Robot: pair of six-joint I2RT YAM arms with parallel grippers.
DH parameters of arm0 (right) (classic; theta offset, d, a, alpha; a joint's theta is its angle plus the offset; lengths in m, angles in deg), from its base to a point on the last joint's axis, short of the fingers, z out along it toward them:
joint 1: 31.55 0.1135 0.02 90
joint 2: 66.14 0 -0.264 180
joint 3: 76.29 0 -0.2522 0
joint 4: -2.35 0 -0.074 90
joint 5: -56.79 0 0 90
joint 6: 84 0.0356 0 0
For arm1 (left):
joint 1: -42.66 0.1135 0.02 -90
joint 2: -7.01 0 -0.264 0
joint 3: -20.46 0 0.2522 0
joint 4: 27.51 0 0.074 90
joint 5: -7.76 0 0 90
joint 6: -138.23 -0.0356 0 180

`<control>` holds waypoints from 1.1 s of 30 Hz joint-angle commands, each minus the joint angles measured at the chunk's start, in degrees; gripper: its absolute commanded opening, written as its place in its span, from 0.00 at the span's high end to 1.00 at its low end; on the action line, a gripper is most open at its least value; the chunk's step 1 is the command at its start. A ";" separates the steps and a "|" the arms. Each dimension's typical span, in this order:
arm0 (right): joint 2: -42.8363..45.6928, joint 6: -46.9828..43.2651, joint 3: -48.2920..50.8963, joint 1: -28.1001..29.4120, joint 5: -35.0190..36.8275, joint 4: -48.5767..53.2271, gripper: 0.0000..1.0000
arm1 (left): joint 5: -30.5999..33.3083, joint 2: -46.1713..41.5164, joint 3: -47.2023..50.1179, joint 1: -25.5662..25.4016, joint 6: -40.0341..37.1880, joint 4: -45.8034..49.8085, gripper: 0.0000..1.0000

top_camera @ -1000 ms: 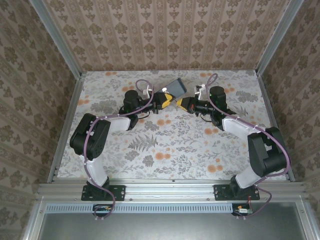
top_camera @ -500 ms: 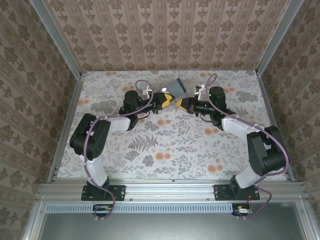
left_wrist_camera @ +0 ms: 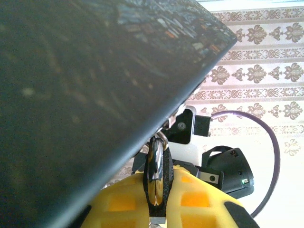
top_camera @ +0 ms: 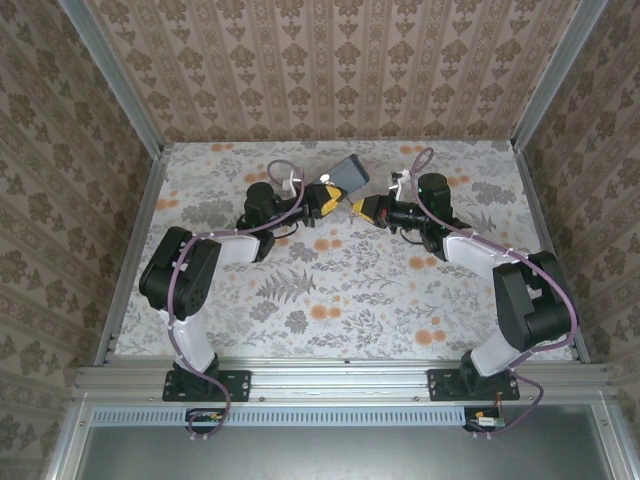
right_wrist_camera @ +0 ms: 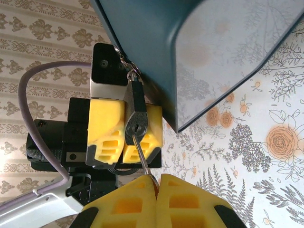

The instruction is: Unlock a padlock with a key

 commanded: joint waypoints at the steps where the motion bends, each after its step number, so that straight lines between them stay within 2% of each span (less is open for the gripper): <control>1: -0.55 -0.68 0.56 0.24 -1.51 -0.81 1.00 | 0.00 -0.18 -0.37 0.50 0.09 -7.16 1.00; 33: -0.76 -0.90 -1.68 0.94 -2.56 -0.66 1.00 | -1.15 -1.14 -0.10 0.56 -2.01 -5.22 1.00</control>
